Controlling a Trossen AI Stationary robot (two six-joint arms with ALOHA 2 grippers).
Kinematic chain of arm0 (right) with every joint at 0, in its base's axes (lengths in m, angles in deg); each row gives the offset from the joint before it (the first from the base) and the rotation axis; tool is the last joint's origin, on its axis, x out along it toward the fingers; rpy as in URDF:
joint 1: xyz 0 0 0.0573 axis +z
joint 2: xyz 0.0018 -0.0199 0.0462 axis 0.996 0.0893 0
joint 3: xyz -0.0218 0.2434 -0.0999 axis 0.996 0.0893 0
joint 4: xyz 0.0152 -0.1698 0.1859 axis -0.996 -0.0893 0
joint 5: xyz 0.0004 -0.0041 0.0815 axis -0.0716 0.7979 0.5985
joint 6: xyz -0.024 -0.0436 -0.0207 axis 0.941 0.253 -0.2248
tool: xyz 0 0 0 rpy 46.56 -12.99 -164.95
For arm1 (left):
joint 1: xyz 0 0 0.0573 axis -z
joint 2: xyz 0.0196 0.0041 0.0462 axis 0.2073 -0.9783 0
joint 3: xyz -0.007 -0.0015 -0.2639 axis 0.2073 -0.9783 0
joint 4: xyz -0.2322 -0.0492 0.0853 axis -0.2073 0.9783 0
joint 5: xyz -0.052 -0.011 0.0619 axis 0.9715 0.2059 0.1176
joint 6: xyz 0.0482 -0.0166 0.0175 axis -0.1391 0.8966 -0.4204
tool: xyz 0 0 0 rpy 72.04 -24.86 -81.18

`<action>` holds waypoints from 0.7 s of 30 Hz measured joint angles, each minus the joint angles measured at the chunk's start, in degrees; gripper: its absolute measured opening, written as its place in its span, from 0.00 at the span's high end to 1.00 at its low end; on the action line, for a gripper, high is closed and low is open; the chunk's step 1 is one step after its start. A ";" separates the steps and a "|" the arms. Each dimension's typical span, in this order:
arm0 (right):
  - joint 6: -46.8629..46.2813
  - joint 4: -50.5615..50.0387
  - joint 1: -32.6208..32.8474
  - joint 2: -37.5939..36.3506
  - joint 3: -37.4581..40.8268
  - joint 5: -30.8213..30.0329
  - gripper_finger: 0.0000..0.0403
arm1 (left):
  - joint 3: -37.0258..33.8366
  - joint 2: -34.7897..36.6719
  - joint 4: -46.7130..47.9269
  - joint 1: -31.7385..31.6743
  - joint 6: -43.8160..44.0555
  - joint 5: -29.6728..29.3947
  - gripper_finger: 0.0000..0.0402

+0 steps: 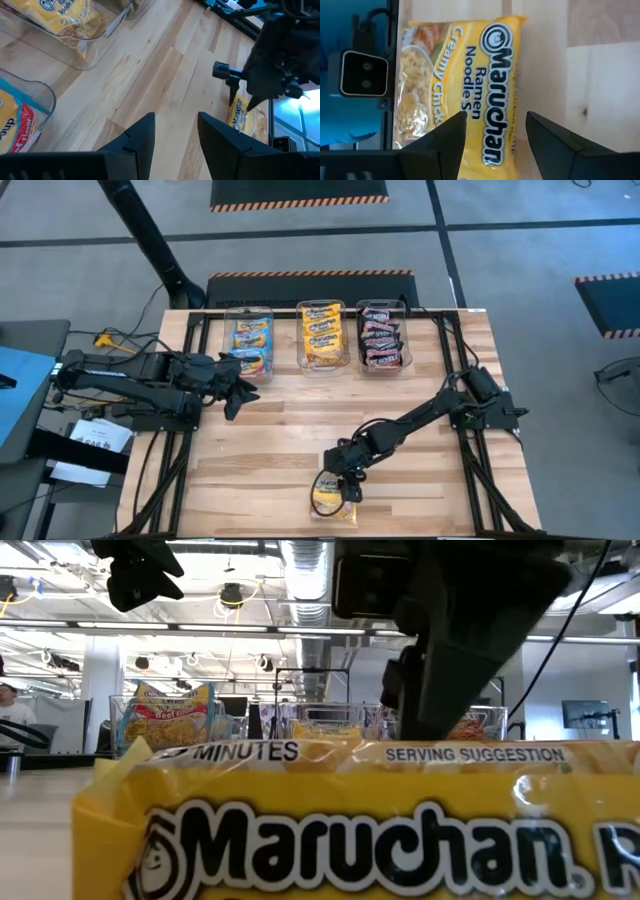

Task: Sort Maruchan noodles
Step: Put the yellow noodle pack into the middle transparent bin

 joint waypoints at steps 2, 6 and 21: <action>0.00 0.61 0.36 0.03 0.07 0.02 0.42 | 0.00 -0.02 -0.02 -0.01 0.00 0.00 0.66; -0.04 0.67 0.74 0.03 0.04 0.02 0.42 | 0.00 -0.02 -0.01 -0.01 0.00 0.00 0.66; -2.12 0.67 0.74 0.03 0.04 -0.09 0.42 | 0.00 -0.02 -0.03 -0.01 -0.20 0.02 0.66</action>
